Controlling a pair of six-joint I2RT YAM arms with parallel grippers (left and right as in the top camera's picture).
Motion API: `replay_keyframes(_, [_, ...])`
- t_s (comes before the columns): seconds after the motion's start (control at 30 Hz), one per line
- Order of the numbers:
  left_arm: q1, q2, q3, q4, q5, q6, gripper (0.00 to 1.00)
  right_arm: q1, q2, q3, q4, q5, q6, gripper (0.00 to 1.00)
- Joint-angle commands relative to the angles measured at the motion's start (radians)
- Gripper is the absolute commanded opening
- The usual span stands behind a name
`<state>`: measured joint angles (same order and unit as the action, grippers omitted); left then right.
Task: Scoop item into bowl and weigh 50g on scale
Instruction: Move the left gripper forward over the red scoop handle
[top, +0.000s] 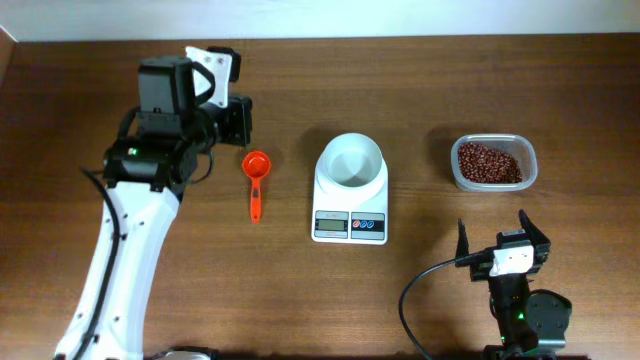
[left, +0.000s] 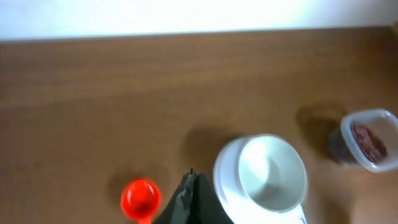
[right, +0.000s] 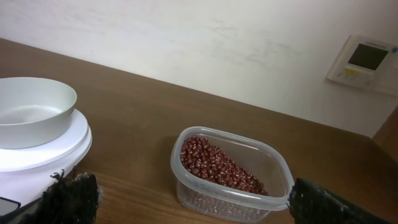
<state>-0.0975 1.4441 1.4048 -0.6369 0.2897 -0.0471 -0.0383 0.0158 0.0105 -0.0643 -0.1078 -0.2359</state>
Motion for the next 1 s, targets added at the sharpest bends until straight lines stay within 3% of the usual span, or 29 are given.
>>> replay_keyframes(0.0, [0.005, 0.076, 0.018, 0.051, -0.025, 0.006, 0.5, 0.005, -0.007, -0.005, -0.007, 0.006, 0.007, 0.99])
replay_keyframes(0.03, [0.005, 0.097, 0.018, 0.055, -0.025, 0.006, 0.78, 0.005, -0.007, -0.005, -0.007, 0.006, 0.007, 0.99])
replay_keyframes(0.07, [0.005, 0.129, 0.018, 0.053, -0.024, 0.006, 0.98, 0.005, -0.007, -0.005, -0.007, 0.006, 0.007, 0.99])
replay_keyframes(0.4, [0.005, 0.318, 0.017, 0.038, -0.025, 0.01, 0.99, 0.005, -0.007, -0.005, -0.007, 0.006, 0.007, 0.99])
replay_keyframes(0.97, [0.005, 0.32, 0.017, 0.041, -0.025, 0.01, 0.99, 0.005, -0.006, -0.005, -0.007, 0.006, 0.007, 0.99])
